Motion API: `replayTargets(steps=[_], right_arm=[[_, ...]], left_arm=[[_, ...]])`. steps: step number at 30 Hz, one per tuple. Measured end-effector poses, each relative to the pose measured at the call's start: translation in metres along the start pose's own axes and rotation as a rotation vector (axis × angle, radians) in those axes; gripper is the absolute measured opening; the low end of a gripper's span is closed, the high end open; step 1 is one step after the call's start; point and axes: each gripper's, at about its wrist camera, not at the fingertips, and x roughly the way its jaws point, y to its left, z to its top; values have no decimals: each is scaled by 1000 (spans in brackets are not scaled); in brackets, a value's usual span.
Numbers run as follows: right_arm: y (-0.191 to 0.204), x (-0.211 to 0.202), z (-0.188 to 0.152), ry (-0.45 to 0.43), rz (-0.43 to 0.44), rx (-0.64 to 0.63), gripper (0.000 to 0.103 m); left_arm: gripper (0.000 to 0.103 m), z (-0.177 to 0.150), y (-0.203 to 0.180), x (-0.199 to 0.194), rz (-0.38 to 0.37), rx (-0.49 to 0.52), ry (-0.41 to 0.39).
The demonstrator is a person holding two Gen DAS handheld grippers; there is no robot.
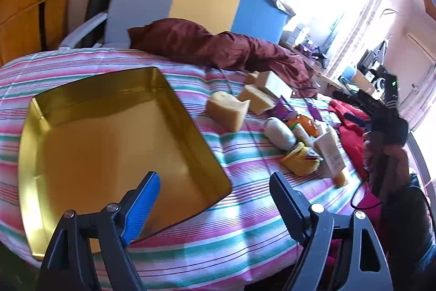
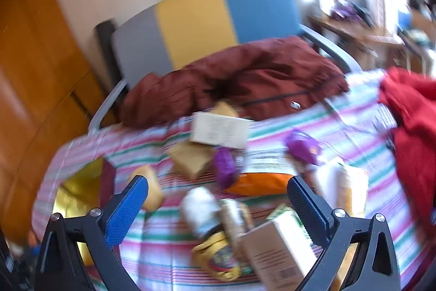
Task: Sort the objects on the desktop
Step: 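Grasp the yellow sponge with the left gripper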
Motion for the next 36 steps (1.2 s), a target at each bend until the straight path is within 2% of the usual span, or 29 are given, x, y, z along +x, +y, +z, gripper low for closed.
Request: replayTargets(steps=[4,6,8,11,13,16,20,24,28,32,36], right_arm=[[-26,8,1,58,-9,88,98],[-26,12,1,85,-22,68,97],[-17,15,-4,120,-77,-2,97],[1,29,-20,228,-175,-135,96],[8,35,-28,268,-212,-195,90],[17,41,-36,298,-236,-268,90],[11,48,-37,319,-268,-273,90],[10,53,-37,333,-280,-267,90],[14,55,-38,341,-280,-266,90],[13,54,-37,337,-277,-255,91],[14,53,-36,326,-266,-252,92]], left_arm=[[91,6,-13,8,-18,22,15],[97,9,-20,15,-18,37,24],[103,13,-24,23,-13,57,36],[103,18,-34,32,4,115,42],[103,24,-38,39,2,123,55],[103,33,-43,49,-11,134,75],[95,49,-50,70,-19,132,110],[87,66,-46,103,-18,73,177],[86,80,-46,133,-3,29,223],[86,96,-45,162,-14,-44,274],[86,108,-36,193,19,-144,334]])
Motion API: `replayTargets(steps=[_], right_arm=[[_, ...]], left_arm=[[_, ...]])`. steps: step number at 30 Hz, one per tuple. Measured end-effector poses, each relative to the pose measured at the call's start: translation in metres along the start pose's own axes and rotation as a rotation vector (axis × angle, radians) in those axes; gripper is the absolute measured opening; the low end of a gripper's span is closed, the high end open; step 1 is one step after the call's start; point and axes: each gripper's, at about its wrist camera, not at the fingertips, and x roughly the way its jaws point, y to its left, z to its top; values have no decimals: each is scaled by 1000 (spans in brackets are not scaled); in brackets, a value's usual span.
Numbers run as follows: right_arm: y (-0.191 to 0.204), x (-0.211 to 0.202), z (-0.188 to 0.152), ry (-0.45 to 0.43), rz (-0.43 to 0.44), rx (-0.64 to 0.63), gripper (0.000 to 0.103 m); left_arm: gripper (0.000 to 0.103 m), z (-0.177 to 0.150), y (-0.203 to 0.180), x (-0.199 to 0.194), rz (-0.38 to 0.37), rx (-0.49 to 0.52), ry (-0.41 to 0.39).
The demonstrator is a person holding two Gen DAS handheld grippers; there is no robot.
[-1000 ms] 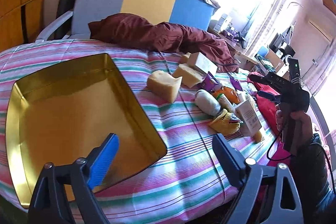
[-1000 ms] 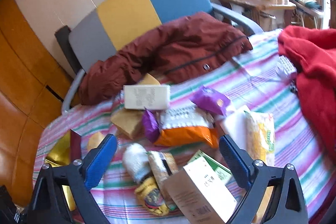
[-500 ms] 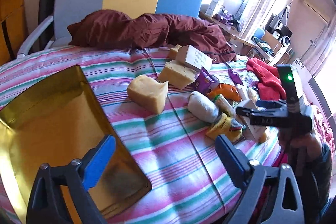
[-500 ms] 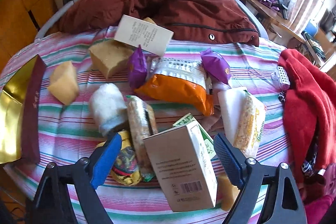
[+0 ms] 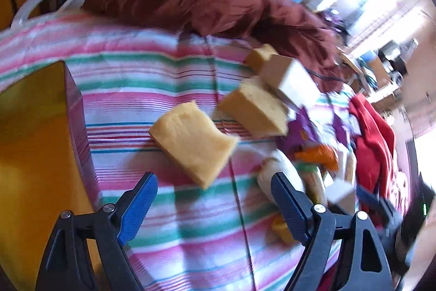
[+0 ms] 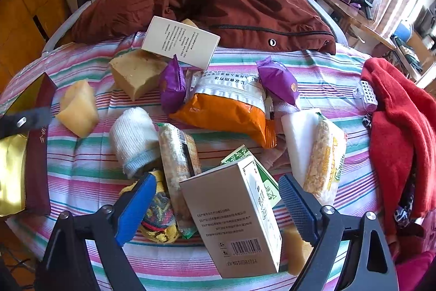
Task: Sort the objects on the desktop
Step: 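Grasp the yellow sponge with the left gripper, then carry the yellow sponge with the left gripper toward the gold tray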
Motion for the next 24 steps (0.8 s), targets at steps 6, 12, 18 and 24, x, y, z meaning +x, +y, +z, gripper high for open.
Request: replayTargets(steps=[6,12,18,24], right_arm=[[0,-1,0,-5,10,-2,93],[0,-2,1,-7,14,0,94],[-3,-1,1,1,7,-7,93],[-8,3,1,23,10,-1,86]], left_arm=[[86,25,11,27,39,-118,44],[75,36,10,46,105,-139,57],[63,23,3,41,136,-40,-1],[60,6,-12,22,108,57,-75]])
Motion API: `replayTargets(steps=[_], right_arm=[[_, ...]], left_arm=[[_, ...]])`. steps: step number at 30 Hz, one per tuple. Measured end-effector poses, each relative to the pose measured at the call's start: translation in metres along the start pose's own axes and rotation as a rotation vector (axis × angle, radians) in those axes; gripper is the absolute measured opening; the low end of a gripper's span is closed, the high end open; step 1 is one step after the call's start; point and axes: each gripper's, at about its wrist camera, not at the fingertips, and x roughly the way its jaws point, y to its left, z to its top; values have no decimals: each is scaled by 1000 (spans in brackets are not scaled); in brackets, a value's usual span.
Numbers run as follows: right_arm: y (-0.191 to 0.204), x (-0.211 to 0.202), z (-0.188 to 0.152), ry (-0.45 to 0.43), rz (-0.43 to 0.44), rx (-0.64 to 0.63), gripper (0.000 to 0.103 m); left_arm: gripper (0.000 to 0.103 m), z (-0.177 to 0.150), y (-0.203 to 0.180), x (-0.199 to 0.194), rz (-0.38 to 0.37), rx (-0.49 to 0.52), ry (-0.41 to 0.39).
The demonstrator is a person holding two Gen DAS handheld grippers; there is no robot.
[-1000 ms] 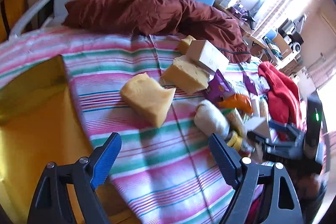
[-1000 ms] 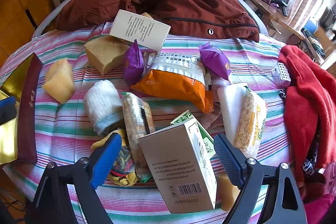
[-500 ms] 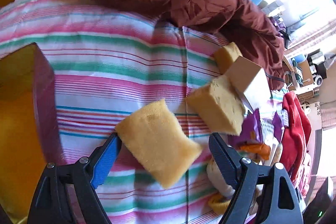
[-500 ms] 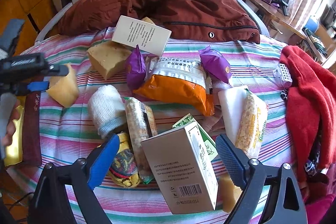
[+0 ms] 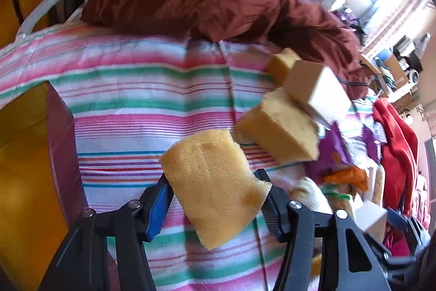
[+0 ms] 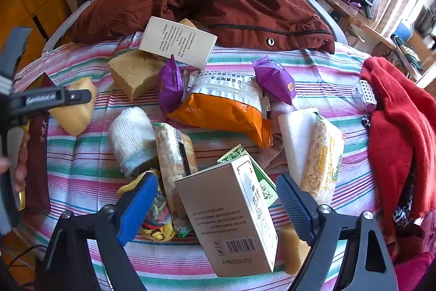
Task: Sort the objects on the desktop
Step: 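Carry the yellow sponge with the left gripper toward the gold tray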
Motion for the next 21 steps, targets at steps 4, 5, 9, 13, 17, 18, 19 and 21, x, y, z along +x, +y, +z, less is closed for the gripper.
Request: replayTargets(steps=[4,5,9,13,17,18,19,21], right_arm=[[-6,3,1,22,38,27,87],[-7,3,0,27,44,32,87],[-6,6,-1,52,40,26,88],[-3,4,-2,67,12,6,88],[0,-5,-5,83,-25,-47,90],[1,-8,-7,92,-33,-68,93],[4,-11,-9,100,-46,-92,93],[7,-13,-13,111,-56,-119,93]], left_arm=[[60,-9,-7,-31,-44,42,-47],[60,-12,-5,-37,-48,49,-56],[60,-24,6,-72,-71,58,-99],[60,-38,20,-97,-83,53,-129],[60,-51,34,-118,-90,46,-166],[60,-55,40,-125,-90,43,-179],[60,-59,46,-130,-92,38,-186],[60,-65,54,-137,-86,6,-205]])
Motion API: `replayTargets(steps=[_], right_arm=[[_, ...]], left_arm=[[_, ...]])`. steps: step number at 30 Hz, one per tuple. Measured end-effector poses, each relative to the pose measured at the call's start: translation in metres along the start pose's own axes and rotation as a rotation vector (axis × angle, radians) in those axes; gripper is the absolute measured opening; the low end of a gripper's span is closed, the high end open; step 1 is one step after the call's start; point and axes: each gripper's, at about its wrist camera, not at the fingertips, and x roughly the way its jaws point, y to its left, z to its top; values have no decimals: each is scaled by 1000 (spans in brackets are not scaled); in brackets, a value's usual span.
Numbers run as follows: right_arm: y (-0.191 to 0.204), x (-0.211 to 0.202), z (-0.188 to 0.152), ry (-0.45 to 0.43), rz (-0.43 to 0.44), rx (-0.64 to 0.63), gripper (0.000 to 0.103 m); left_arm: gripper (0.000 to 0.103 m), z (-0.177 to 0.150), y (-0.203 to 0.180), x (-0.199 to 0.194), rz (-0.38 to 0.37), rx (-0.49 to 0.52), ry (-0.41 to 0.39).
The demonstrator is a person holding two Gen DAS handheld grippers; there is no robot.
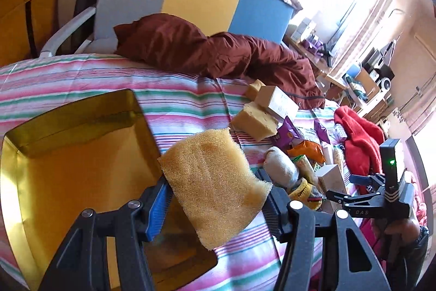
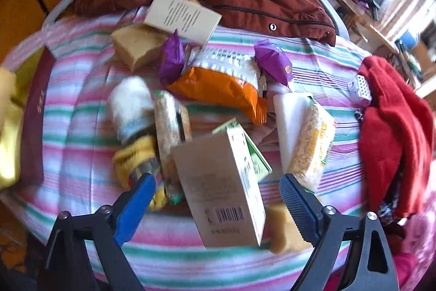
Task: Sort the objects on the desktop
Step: 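Carry the yellow sponge with the left gripper toward the gold tray, then release the sponge into the tray with the left gripper while the right places the white box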
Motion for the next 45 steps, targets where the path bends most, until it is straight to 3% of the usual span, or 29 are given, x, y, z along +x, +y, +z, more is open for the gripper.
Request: replayTargets(steps=[5,7,11,15,20,26,32,36,40,45], right_arm=[[12,11,0,43,-65,-59,90],[14,15,1,49,-99,-81,70],[17,12,2,45,-106,-105,65],[12,-2,1,11,-97,-78,52],[9,-29,1,-65,-88,-60,52],[38,-69,5,-197,49,-77,52],[115,-95,23,-288,298,-189,52],[184,-89,41,-258,453,-286,52],[254,-66,61,-177,522,-332,52],[313,-40,86,-94,562,-315,52]], left_arm=[[61,-18,23,-18,15,-30,-22],[61,-26,36,-24,27,-50,-22],[61,-39,61,-31,52,-102,-18],[61,-51,87,-41,78,-146,-21],[61,-64,112,-50,110,-188,-30],[61,-71,133,-56,155,-212,-35],[61,-63,155,-56,220,-211,-34],[61,-46,169,-57,265,-187,-54],[62,-21,187,-49,315,-160,-58],[68,-3,213,-36,407,-149,-40]])
